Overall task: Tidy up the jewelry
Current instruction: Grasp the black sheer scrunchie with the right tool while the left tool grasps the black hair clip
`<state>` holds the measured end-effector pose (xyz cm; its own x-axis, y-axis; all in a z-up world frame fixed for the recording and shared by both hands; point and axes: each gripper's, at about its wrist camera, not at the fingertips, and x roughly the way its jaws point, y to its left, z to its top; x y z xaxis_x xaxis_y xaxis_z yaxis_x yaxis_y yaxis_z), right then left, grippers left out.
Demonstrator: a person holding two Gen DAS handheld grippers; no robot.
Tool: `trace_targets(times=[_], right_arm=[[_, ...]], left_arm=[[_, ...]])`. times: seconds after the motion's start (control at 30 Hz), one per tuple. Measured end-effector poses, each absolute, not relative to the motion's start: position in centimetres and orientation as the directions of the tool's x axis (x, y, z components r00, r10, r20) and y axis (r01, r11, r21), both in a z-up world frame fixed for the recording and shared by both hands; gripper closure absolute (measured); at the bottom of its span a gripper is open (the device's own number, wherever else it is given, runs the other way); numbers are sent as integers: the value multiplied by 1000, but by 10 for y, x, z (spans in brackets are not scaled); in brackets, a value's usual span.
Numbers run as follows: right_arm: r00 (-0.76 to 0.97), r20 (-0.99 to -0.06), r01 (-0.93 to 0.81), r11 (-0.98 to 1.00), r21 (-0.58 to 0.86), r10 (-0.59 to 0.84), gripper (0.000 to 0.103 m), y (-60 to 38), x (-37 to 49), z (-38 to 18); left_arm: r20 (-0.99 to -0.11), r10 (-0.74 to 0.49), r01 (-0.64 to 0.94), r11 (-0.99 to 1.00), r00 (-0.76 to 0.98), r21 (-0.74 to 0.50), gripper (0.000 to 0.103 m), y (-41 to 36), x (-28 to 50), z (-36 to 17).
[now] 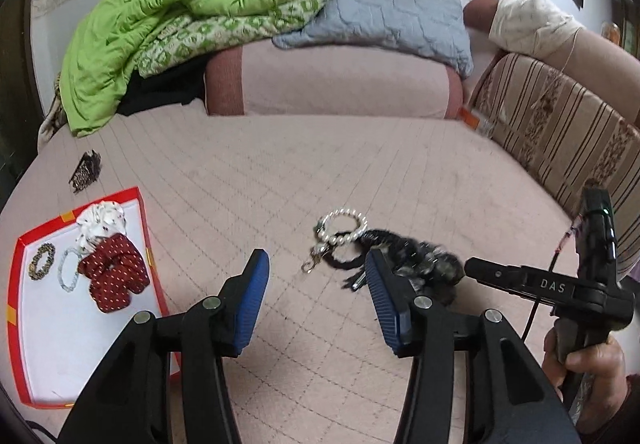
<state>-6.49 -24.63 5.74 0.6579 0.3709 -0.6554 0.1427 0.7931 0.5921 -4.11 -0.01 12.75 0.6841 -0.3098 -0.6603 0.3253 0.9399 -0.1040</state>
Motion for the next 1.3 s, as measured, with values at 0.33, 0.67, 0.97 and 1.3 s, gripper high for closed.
trace_targets(times=[0.33, 0.67, 0.97, 1.3], right_arm=[[565, -731, 132, 832, 539, 384, 84, -213, -16, 27], [835, -516, 107, 864, 493, 191, 92, -253, -69, 93], [871, -445, 108, 802, 587, 209, 92, -272, -77, 95], [864, -433, 74, 785, 615, 258, 92, -268, -71, 93]], left_arm=[[-693, -377, 377, 912, 614, -162, 54, -3, -22, 81], [-715, -404, 429, 889, 571, -160, 54, -17, -16, 67], [-776, -447, 559, 815, 445, -150, 70, -63, 4, 44], [-820, -365, 551, 831, 440, -73, 73, -86, 32, 17]])
